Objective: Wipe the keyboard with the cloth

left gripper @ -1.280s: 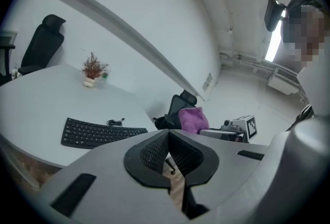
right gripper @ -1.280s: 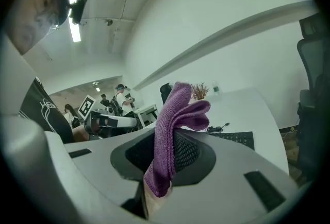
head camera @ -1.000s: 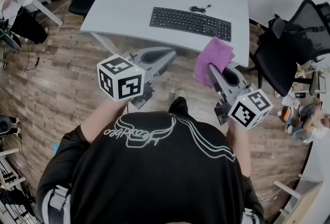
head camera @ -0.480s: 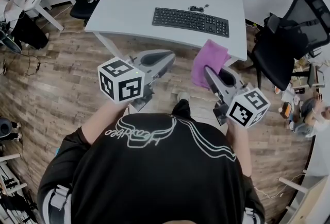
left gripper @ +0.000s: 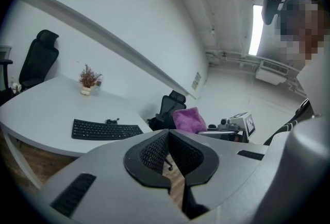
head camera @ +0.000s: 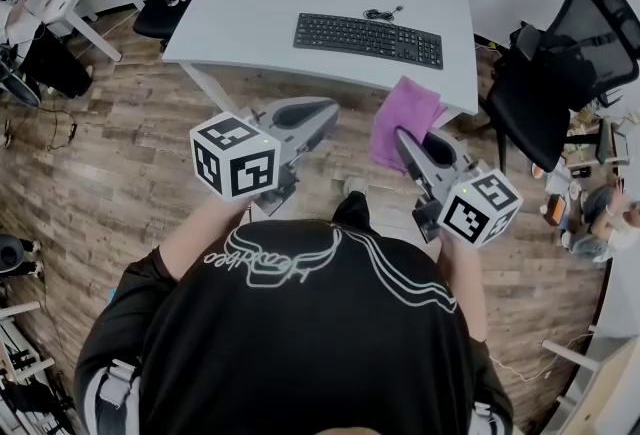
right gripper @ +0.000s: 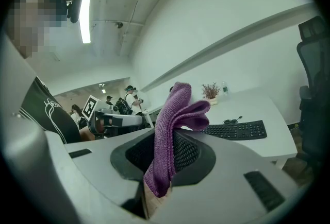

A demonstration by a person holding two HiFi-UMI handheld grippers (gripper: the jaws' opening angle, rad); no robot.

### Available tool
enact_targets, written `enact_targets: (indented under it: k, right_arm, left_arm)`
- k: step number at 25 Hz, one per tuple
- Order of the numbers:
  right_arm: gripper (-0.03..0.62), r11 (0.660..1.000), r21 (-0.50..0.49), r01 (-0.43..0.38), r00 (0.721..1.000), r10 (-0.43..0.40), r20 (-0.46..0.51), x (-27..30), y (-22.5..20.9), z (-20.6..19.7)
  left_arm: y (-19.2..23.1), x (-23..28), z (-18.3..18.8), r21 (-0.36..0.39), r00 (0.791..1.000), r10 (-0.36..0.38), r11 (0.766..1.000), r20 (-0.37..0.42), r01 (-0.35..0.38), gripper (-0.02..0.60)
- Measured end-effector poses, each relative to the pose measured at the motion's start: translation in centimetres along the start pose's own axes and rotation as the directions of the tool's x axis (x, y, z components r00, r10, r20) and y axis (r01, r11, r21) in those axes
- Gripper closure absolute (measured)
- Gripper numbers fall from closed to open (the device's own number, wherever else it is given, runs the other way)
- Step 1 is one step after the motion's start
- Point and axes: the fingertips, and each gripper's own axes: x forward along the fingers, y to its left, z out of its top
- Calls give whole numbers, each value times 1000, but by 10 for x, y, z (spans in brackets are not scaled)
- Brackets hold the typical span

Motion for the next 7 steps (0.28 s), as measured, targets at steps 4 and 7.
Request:
enact_targets:
  k: [4, 7]
  right_arm:
    - [540, 1000, -3, 3, 1000, -3, -8, 0, 0, 0]
    - [540, 1000, -4, 6, 1000, -6, -5, 2, -1, 1]
  left_arm:
    - [1, 1, 2, -2, 1000, -5, 1000, 4, 5, 575]
    - [3, 1, 3, -1, 1000, -7, 1000, 5, 7, 575]
